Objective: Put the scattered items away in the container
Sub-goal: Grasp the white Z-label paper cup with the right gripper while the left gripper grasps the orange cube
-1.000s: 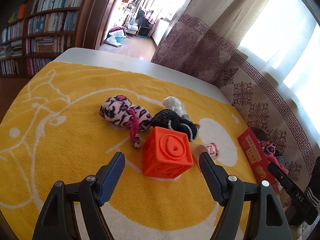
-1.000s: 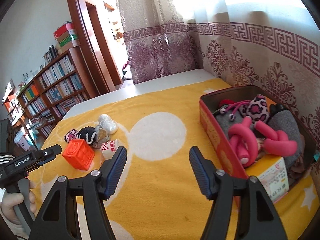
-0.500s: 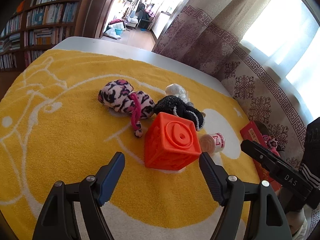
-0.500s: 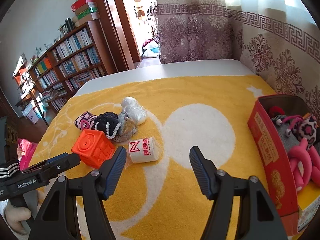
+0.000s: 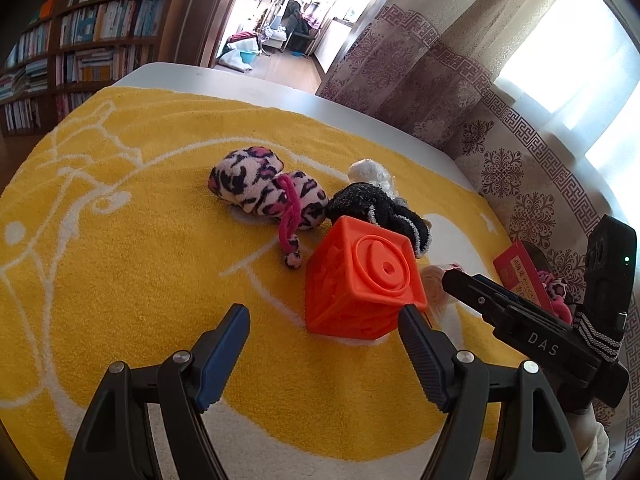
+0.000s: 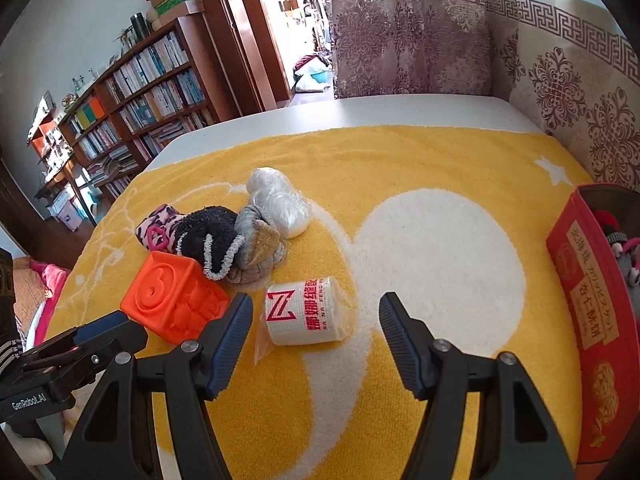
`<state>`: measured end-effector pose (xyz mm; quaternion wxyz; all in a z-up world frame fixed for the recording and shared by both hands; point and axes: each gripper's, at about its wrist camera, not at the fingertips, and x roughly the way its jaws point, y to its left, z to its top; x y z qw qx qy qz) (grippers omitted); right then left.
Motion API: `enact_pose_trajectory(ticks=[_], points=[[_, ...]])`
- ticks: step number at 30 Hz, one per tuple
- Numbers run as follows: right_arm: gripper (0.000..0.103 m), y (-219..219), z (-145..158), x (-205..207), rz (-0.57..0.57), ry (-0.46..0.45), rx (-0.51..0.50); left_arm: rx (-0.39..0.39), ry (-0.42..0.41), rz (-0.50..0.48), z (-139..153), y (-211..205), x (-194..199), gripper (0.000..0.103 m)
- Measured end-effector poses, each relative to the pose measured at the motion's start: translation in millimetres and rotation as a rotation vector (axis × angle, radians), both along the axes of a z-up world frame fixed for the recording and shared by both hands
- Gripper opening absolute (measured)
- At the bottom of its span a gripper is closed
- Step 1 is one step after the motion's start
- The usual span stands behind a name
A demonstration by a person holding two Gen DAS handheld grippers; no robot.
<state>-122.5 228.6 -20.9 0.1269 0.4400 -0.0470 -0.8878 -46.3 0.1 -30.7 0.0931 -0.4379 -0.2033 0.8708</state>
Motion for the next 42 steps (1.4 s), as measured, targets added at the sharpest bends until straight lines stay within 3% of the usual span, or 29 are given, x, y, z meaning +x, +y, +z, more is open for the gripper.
enact_pose_trajectory(ticks=[8,9,11,14,24,34,42], points=[[0.068,1,-19,-10,0.024,-0.069,-0.042,-0.012,-0.013,-0.017,-7,6,-1,0.078],[0.066,1,-18,-9,0.025,-0.061,-0.037,-0.013,-0.010,-0.022,-7,7,-1,0.078],[0.050,0,-15,-7,0.031,-0.045,-0.026,-0.018,-0.002,-0.032,-8,10,0,0.078],[0.048,-1,-12,-3,0.039,-0.023,-0.007,-0.035,0.004,-0.040,-9,13,-1,0.078],[0.047,11,7,8,0.010,0.047,-0.036,-0.083,-0.008,-0.051,-11,27,-6,0.078],[0.047,32,17,8,-0.047,0.069,-0.095,-0.162,0.002,-0.124,3,64,-14,0.078],[0.047,40,24,10,-0.057,0.091,-0.122,-0.198,-0.026,-0.036,-12,64,-42,0.078]])
